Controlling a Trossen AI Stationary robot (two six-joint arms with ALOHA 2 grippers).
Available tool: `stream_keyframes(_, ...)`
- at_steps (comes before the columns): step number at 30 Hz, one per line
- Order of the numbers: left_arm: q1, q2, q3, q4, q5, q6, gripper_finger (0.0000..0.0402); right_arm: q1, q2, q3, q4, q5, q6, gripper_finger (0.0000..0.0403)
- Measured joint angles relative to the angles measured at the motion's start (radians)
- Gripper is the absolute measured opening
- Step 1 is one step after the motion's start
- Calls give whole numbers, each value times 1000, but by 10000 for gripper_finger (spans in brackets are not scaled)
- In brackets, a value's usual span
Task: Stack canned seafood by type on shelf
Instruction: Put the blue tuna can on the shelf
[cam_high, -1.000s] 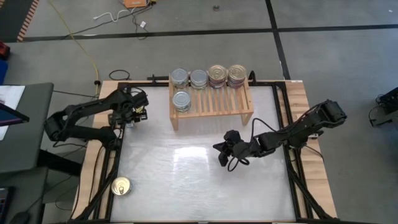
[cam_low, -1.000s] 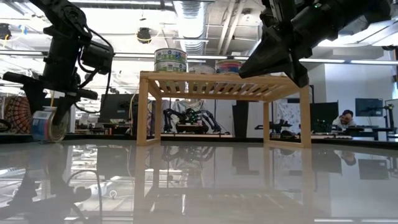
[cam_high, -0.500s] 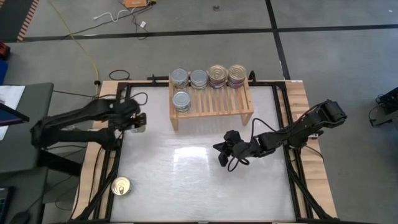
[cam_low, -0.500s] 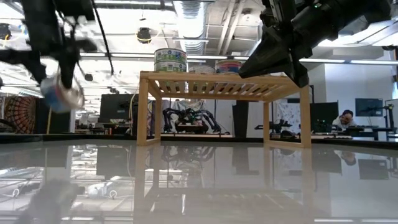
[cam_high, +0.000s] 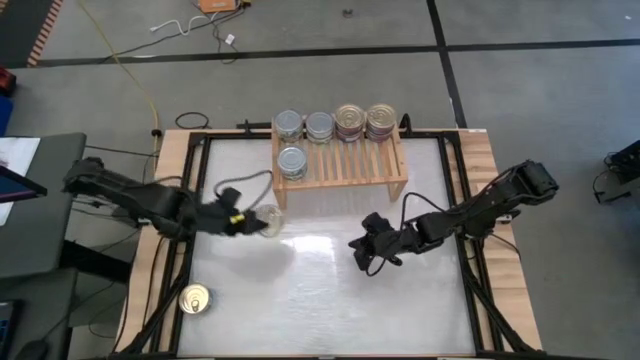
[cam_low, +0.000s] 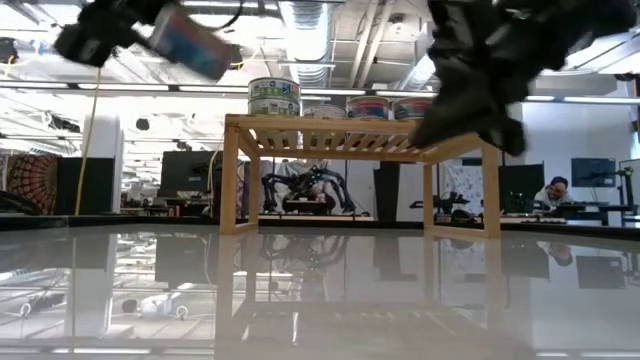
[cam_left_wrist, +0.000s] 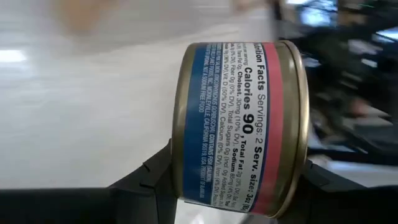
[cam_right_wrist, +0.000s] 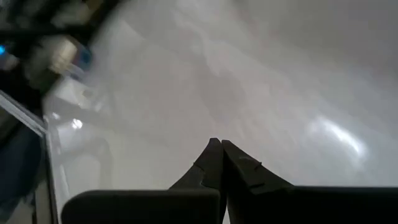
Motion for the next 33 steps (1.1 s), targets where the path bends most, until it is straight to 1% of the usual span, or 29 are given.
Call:
stream_keyframes(2, -34, 54, 0, 128, -9, 32, 180, 19, -19, 0, -96, -32, 76, 27)
stream_keyframes(6, -53, 171, 0, 363, 8, 106, 180, 110, -97, 0, -360, -40, 293, 23)
stream_keyframes(11, -32, 340, 0, 604, 108, 166, 180, 269, -219, 0, -669, -34, 604, 24)
stream_keyframes(13, -7, 400, 0, 680, 156, 177, 180, 336, -252, 0, -743, -32, 722, 32)
stream_keyframes(15, 21, 453, 0, 774, 205, 182, 180, 391, -265, 0, -789, -7, 792, 40)
stream_keyframes(18, 51, 524, 0, 893, 260, 178, 180, 453, -266, 0, -833, 28, 812, 45)
stream_keyframes(21, 61, 581, 0, 980, 298, 179, 180, 474, -266, 0, -830, 29, 811, 46)
stream_keyframes(23, 61, 608, 0, 1024, 302, 176, 180, 484, -266, 0, -823, 29, 815, 46)
stream_keyframes(27, 63, 653, 0, 1045, 305, 146, 180, 485, -249, 1, -825, 31, 856, 46)
stream_keyframes(33, 65, 672, 0, 1052, 304, 128, 180, 448, -191, 1, -834, 28, 856, 47)
